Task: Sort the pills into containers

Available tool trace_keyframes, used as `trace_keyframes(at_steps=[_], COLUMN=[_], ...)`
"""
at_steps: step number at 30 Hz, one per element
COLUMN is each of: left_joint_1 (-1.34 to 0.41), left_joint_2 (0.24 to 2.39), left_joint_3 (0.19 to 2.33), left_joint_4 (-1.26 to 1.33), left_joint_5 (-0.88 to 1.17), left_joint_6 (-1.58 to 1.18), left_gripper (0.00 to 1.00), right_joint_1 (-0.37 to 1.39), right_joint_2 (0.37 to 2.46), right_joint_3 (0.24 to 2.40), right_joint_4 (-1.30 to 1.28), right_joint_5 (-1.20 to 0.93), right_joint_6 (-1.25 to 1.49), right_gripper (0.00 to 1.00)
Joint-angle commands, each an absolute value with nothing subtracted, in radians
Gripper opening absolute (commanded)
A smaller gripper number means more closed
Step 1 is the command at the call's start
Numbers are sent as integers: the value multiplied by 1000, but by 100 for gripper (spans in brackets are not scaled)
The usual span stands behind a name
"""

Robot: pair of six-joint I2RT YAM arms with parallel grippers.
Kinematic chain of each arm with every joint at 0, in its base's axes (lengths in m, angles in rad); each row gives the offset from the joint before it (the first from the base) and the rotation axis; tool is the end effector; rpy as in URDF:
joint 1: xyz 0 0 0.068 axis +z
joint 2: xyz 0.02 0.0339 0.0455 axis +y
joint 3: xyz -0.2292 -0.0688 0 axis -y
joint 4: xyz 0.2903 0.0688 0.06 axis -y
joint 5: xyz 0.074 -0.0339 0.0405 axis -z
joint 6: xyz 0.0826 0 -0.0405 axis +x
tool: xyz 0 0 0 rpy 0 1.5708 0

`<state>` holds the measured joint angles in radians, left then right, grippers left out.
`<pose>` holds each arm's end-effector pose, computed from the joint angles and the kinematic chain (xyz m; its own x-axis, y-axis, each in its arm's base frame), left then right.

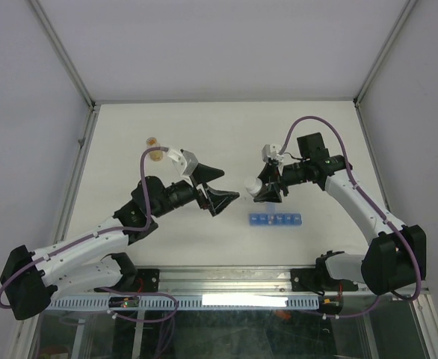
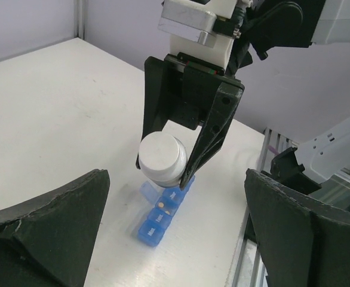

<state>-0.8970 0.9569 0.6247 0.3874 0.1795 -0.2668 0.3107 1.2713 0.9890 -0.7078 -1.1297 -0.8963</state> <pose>0.1987 -0.2726 0.2715 -0.1988 -0.1667 -0.9657 0.8581 0.4465 -0.2537 0.2703 0.1652 0.2179 -0.0263 -0.3587 -0.9331 -0.9982 -0.0405 0.0437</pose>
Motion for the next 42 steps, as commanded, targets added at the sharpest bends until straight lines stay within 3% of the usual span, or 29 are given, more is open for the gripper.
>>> trace_keyframes(at_steps=[1,18,27,42], left_joint_1=[-900,-905,-1020,-1022], left_joint_2=[961,1006,1069,1102], left_joint_3=[640,670,778,846], left_joint_4=[403,347,218,185], left_joint_5=[147,57,-159,-93], left_joint_6=[-327,-446,-345,-348], left_gripper=[99,96,94,94], right_joint_1=[305,304,303,302], right_joint_2=[1264,1261,1259,1258], right_joint_3=[1032,1033,1033,1032], right_joint_4=[-683,-684,-684,-685], right_joint_5=[-1146,-1149,-1149,-1148], right_joint_6=[-900,-901,-902,-902], right_gripper=[0,0,0,0])
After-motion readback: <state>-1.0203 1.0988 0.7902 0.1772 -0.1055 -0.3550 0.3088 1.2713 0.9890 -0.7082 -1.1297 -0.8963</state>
